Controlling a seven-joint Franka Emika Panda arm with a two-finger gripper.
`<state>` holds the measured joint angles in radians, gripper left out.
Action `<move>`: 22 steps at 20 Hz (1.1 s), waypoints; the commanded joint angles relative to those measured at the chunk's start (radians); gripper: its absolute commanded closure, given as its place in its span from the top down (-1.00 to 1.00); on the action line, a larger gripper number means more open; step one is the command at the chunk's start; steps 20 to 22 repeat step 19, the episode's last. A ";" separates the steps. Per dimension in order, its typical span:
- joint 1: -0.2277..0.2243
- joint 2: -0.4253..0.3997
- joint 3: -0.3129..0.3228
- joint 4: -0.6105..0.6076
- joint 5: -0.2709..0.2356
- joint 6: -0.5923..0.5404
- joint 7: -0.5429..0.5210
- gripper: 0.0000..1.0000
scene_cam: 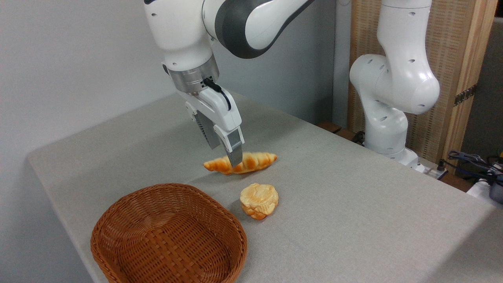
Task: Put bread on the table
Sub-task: 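Lower the bread roll onto the table beside the bun and release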
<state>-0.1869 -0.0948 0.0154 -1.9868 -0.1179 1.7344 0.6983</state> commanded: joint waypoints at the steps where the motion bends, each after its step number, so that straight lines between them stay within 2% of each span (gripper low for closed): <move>1: -0.005 -0.003 0.003 0.011 0.015 0.062 0.007 1.00; 5: -0.005 -0.003 0.003 0.052 0.056 0.154 0.000 1.00; 10: 0.006 0.001 0.017 0.066 0.057 0.267 -0.008 1.00; 16: 0.023 0.027 0.073 0.118 0.053 0.269 -0.014 1.00; 22: 0.023 0.041 0.077 0.141 0.050 0.267 -0.017 1.00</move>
